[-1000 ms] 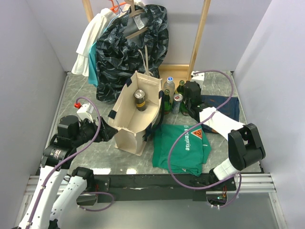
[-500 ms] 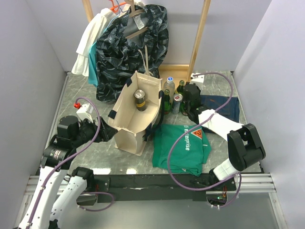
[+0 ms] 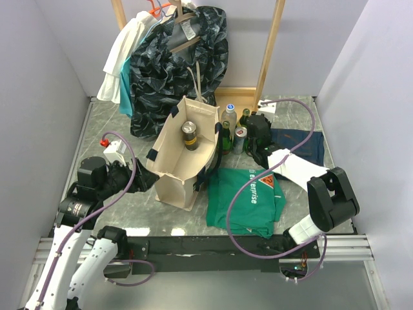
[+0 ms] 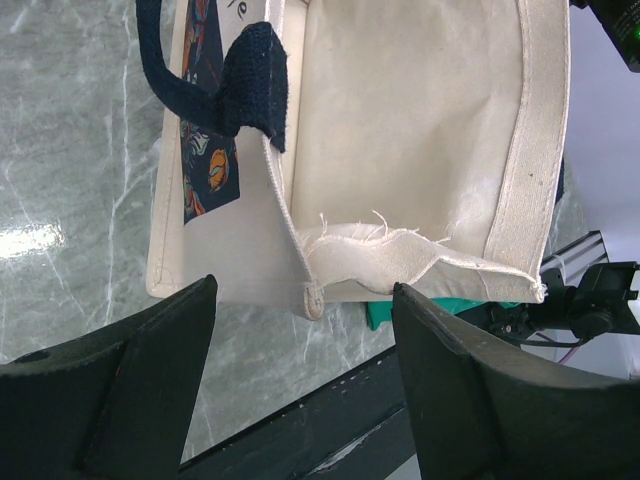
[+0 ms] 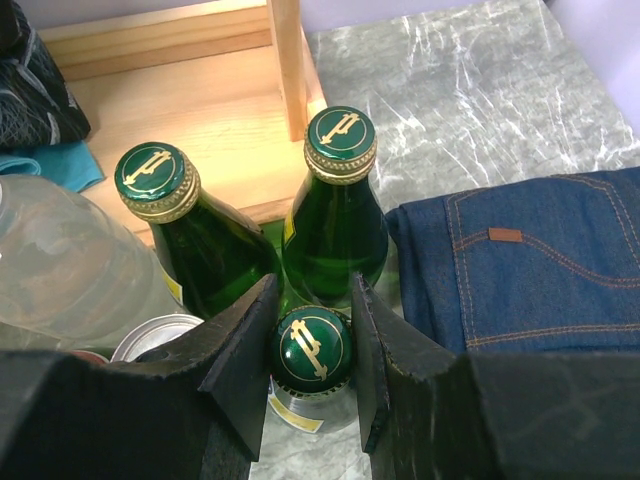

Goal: Take the beverage out of the canvas bag
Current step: Place the drink at the center of the board.

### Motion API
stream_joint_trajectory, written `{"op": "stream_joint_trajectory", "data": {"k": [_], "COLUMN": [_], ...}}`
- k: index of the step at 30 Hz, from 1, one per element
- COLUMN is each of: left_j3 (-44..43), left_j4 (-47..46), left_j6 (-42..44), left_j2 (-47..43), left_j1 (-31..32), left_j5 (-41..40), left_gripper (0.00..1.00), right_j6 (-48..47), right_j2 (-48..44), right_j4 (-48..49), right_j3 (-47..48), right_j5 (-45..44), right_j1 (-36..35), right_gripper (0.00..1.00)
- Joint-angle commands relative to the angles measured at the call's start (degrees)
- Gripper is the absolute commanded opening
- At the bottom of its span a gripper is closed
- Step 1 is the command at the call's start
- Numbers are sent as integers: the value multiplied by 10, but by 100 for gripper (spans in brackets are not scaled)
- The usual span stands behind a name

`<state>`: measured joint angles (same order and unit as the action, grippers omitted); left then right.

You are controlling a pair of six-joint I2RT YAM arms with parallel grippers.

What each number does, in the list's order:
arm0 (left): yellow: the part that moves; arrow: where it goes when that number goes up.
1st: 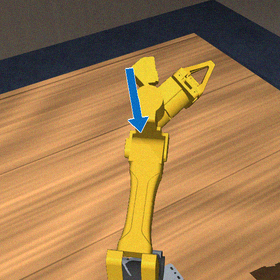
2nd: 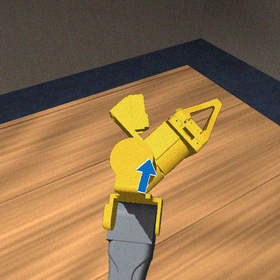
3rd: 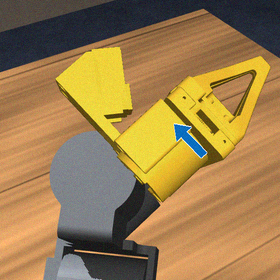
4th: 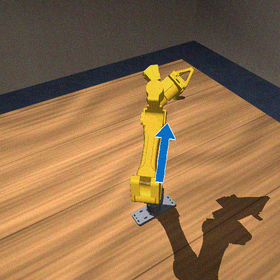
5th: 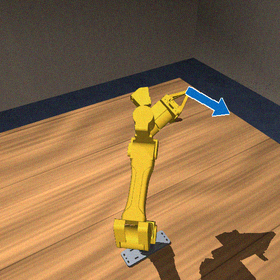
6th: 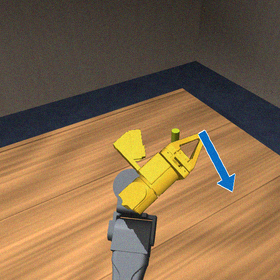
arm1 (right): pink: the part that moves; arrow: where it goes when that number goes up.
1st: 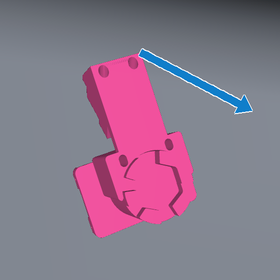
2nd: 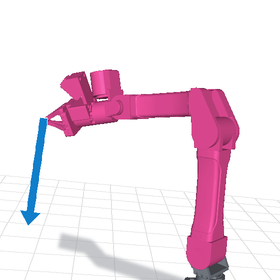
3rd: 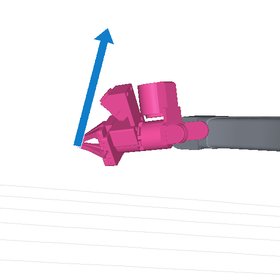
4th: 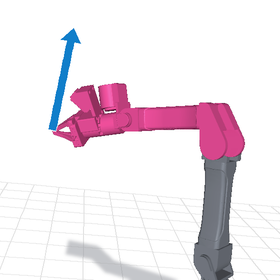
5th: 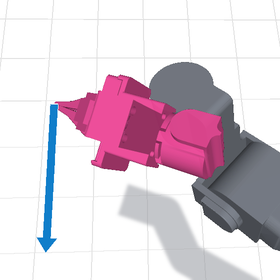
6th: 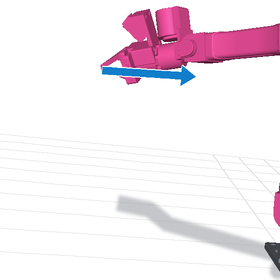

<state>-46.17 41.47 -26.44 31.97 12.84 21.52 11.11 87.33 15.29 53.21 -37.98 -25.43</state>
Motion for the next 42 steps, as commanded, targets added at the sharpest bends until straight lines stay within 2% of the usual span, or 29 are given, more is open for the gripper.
{"op": "stream_joint_trajectory", "data": {"k": [1,7,8,13,15,30,42], "left_j3": [0,0,0,0,0,-1,0], "left_j4": [-3,-3,-3,-3,-4,-3,-5], "left_j6": [1,1,1,2,2,3,5], "left_j2": [-5,-7,-8,-6,-7,-10,-16], "left_j1": [0,-1,0,0,0,0,0], "left_j5": [-8,-6,-4,-2,-2,-1,5], "left_gripper": [76,76,76,76,76,76,76], "right_j6": [14,19,20,20,22,36,51], "right_j2": [-32,-37,-37,-40,-41,-65,-112], "right_j4": [44,39,37,33,32,4,-101], "right_j3": [5,1,1,0,0,-4,34], "right_j5": [-29,-32,-33,-37,-37,-51,-54], "right_j1": [-6,-7,-8,-7,-8,-8,-9], "right_gripper": [23,39,47,48,53,59,70]}}
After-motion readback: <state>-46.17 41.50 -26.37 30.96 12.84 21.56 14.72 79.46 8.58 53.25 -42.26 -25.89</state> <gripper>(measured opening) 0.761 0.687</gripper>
